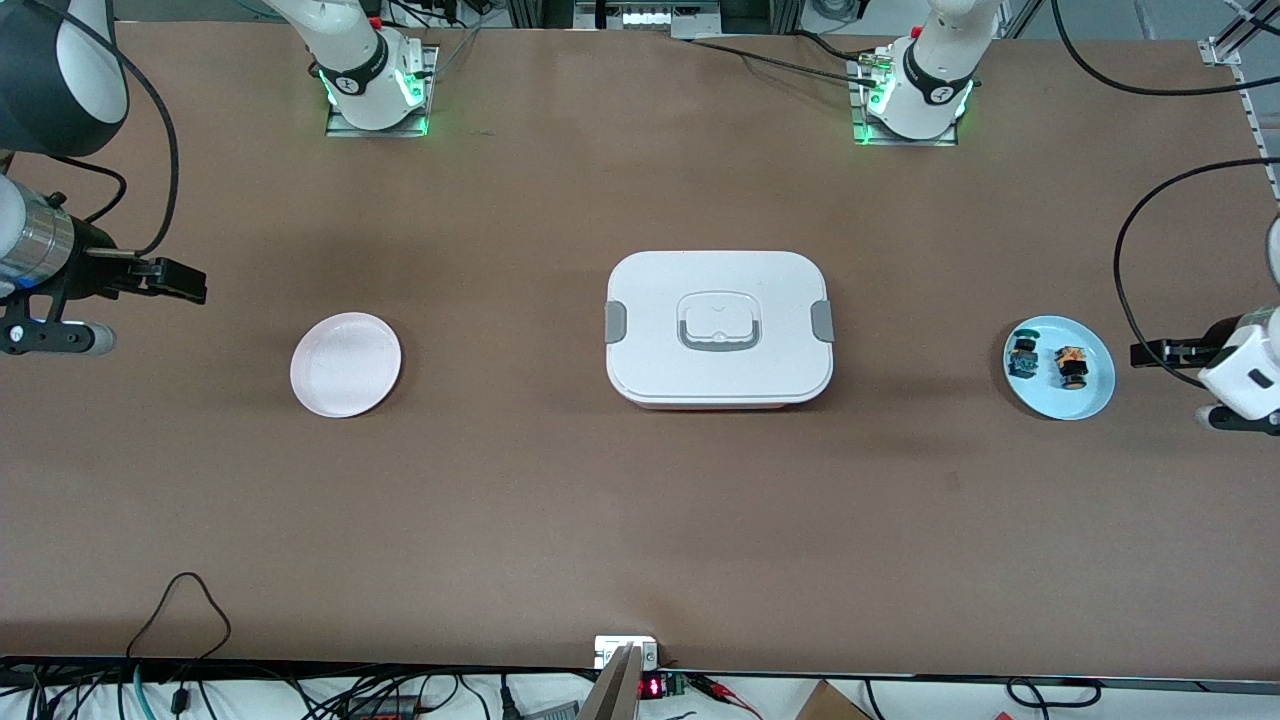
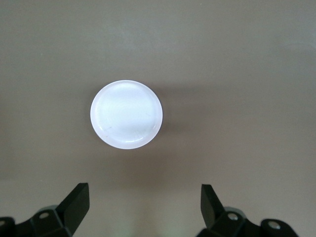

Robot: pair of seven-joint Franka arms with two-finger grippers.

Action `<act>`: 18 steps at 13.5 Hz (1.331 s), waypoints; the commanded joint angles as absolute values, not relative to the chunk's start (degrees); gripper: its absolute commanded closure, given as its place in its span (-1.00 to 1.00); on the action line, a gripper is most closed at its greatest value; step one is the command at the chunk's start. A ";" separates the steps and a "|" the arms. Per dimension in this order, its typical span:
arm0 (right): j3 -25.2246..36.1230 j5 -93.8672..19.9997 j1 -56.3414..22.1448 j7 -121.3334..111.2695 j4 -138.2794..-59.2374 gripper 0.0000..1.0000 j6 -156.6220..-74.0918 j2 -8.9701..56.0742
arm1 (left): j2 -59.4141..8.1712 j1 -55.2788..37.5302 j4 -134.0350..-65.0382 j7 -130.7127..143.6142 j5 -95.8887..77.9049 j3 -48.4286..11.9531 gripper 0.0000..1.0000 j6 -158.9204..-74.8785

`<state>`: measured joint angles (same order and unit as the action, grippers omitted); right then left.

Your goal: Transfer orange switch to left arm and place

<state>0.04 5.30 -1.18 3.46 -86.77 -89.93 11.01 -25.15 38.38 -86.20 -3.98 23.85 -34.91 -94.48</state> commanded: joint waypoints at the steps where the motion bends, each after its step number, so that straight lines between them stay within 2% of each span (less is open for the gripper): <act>1: -1.05 3.44 0.17 4.04 -92.72 -1.00 -93.69 6.59 | -25.32 38.06 -80.95 -6.24 22.76 -38.67 -1.00 -90.00; 4: -0.88 2.28 0.79 3.25 -92.29 -1.00 -93.34 6.85 | -19.27 32.89 -81.21 -6.94 17.71 -37.10 -1.00 -88.78; 8: -0.97 2.55 0.88 0.28 -91.76 -1.00 -92.73 6.77 | -11.61 16.56 -81.56 -6.86 3.71 -15.52 -1.00 -86.32; 14: -0.88 2.29 1.05 -0.17 -89.66 -1.00 -92.81 6.94 | -6.78 5.48 -87.18 -6.60 -4.04 0.59 -1.00 -87.01; 18: -0.79 2.29 0.97 -0.09 -89.47 -1.00 -92.73 6.77 | -2.46 3.87 -90.79 -4.66 -4.13 1.67 -1.00 -86.66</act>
<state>-0.06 3.22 -0.16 0.98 -89.56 -92.84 7.47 -6.66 5.16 -86.90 -5.46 -3.11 0.42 -86.44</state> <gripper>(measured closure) 0.000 0.000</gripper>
